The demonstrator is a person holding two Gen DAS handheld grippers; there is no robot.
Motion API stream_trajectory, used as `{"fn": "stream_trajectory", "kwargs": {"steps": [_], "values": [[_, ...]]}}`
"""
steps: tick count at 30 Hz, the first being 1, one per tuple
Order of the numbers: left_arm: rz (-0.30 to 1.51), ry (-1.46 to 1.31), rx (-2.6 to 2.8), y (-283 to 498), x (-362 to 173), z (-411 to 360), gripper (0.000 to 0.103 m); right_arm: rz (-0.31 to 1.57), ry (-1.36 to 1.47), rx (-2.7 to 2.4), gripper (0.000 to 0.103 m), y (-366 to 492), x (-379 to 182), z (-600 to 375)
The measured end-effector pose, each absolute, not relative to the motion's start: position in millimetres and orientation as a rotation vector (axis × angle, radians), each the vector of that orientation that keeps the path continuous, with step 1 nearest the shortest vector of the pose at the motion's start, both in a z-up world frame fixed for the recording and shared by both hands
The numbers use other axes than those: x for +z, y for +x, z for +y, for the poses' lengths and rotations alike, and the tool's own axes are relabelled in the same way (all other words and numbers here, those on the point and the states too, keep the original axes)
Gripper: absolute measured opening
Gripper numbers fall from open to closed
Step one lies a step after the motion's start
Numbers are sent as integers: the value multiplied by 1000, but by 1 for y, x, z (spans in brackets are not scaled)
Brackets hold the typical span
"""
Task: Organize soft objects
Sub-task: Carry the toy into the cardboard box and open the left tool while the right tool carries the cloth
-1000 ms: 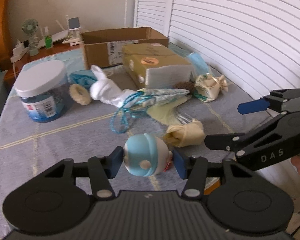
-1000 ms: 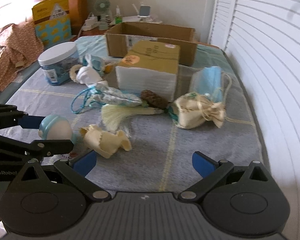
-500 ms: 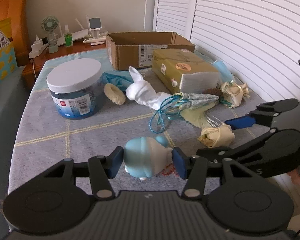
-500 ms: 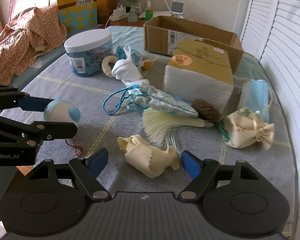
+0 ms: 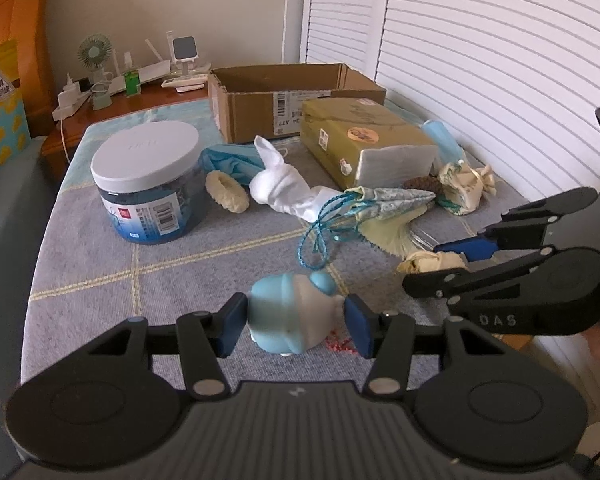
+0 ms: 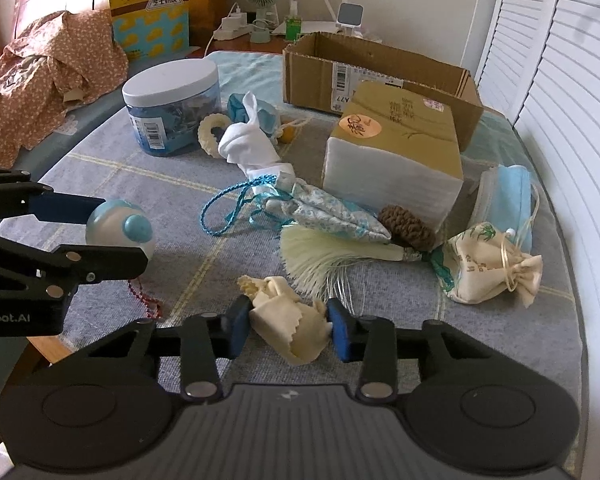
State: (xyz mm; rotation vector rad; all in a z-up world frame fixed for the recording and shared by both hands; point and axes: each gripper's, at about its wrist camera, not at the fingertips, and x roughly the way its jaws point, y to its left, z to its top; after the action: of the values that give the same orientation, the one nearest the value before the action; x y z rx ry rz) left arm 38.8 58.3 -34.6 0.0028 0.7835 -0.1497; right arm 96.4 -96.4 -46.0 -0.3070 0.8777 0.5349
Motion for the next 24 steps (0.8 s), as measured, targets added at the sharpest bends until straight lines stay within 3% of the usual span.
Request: {"fn": "stream_trajectory", "kwargs": {"steps": [24], "values": [[804,93,-222,76,15,65,52,787,-267,542,36,138,18,-118]]}}
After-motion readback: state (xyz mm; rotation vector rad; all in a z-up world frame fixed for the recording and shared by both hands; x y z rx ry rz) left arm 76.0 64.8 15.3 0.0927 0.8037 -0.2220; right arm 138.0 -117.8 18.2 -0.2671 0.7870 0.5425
